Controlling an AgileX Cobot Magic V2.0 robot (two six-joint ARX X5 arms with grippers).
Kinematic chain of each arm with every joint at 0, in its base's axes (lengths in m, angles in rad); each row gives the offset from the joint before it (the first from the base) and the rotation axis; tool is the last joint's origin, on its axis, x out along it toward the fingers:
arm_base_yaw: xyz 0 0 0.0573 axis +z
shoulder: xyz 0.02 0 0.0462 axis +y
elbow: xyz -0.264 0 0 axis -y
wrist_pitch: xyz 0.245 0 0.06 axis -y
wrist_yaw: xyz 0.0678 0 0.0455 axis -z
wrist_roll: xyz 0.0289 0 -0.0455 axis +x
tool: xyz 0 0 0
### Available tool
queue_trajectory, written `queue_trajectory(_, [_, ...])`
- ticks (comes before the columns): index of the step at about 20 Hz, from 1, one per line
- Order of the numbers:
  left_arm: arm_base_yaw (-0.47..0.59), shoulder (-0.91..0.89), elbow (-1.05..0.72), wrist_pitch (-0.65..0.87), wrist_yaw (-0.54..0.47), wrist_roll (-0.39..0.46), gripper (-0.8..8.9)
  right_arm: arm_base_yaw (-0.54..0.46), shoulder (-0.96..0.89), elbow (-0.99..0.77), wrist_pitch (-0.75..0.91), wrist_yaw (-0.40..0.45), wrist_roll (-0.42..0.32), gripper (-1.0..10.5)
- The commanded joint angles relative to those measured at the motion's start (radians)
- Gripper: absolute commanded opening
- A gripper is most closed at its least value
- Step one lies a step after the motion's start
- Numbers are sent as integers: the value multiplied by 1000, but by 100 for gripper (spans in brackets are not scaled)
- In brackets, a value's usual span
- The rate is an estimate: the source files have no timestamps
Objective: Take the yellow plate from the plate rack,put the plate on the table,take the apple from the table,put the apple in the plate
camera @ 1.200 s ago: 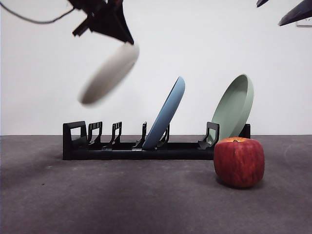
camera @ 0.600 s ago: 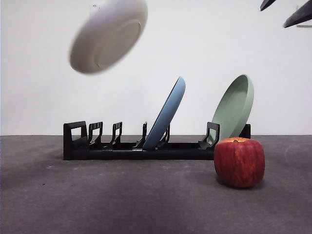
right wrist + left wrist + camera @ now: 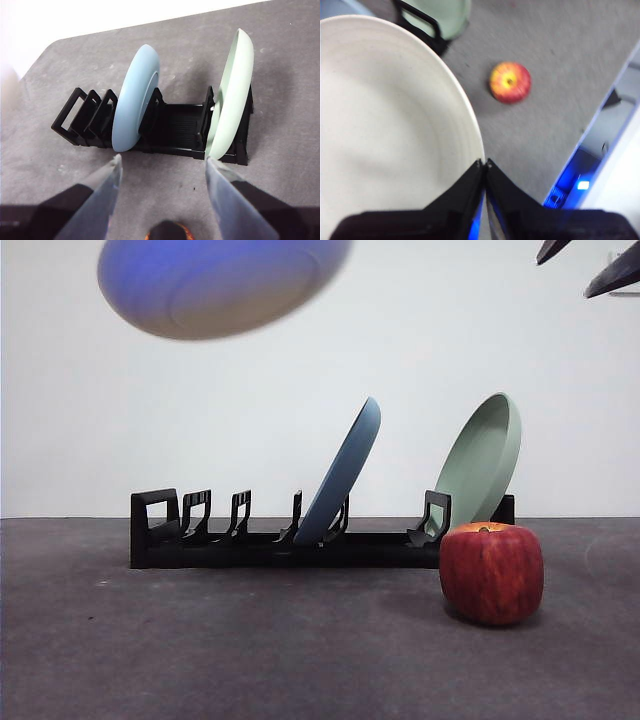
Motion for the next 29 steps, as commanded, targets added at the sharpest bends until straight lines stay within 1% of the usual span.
queue_trajectory(1, [-59,5,-107,35,-80,-50,-9,0,3,4,6,4,-10,284])
queue_trajectory(3, [-95,5,-237,126,-90,-85,-9,0,3,4,6,3,-10,284])
queue_trajectory(5, [-106,5,-380,245,-89,-108,-9,0,3,4,6,4,-9,284])
queue_trajectory(8, [-105,18,-572,447,-89,-111,-9,0,3,4,6,4,-9,284])
queue_trajectory(12, [-103,44,-753,647,-89,-109,-9,0,3,4,6,3,-9,284])
queue_trajectory(14, [-103,62,-802,702,-90,-108,-9,1,3,4,6,3,-9,284])
queue_trajectory(20, [-99,103,-817,721,-84,-108,2,1,3,4,5,2,-9,284])
queue_trajectory(21, [-98,103,-817,718,-84,-108,32,1,3,4,4,-3,-9,284])
queue_trajectory(22, [-96,103,-817,713,-85,-109,130,2,3,4,4,-4,-9,285])
queue_trajectory(23, [-93,103,-817,711,-90,-111,252,2,3,4,3,-4,-9,285])
queue_trajectory(24, [-93,103,-816,713,-90,-121,321,2,3,4,2,-5,-9,286])
queue_trajectory(25, [-93,100,-814,712,-90,-138,322,4,3,4,0,-5,-13,291])
queue_trajectory(27, [-91,59,-813,717,-106,-144,322,26,3,5,-10,-5,-42,295])
queue_trajectory(28, [-92,24,-813,718,-127,-144,322,45,3,7,-23,-5,-56,316])
queue_trajectory(29, [-92,-17,-807,713,-143,-144,319,66,7,14,-45,-1,-74,374])
